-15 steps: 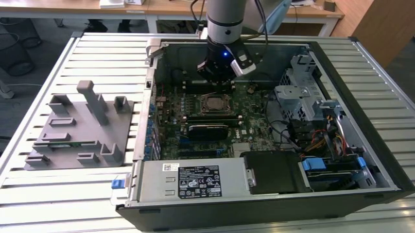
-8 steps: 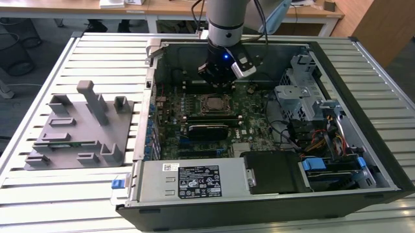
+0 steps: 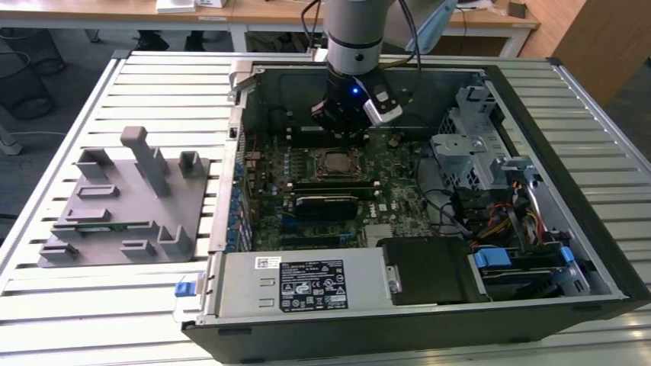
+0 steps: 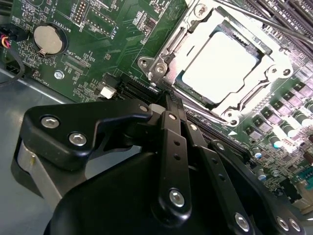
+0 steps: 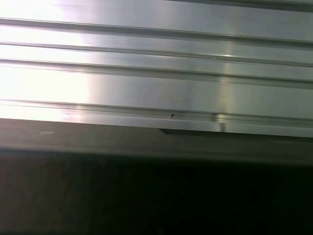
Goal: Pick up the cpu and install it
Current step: 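Install the first cpu locking lever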
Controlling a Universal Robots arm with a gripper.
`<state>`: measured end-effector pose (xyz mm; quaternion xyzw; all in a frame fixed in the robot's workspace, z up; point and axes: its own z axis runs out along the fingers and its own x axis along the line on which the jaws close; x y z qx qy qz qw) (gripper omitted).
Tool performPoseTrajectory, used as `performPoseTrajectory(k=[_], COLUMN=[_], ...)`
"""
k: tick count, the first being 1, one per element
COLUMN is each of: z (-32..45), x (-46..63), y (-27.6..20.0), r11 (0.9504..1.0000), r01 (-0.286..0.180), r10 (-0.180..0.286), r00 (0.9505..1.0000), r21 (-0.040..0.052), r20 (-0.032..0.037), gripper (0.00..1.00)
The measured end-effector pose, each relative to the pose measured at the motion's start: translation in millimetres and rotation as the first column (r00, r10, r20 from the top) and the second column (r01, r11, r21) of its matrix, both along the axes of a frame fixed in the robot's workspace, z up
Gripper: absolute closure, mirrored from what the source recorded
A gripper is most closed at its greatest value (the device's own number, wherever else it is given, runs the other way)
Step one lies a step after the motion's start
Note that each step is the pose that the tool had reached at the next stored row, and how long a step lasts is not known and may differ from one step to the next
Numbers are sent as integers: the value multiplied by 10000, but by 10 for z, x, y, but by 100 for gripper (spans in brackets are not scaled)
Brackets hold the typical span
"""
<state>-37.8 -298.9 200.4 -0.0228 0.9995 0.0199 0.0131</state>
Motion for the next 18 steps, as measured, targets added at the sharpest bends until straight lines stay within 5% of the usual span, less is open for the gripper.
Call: performPoseTrajectory(k=[12, 18], z=[5, -21], x=[9, 10], y=[0, -1], r11=[10000, 9999], r01=[0, 0], r10=[0, 0], r00=[10000, 10000], r21=[-11, -152], r20=[-9, -12], gripper=[89, 89])
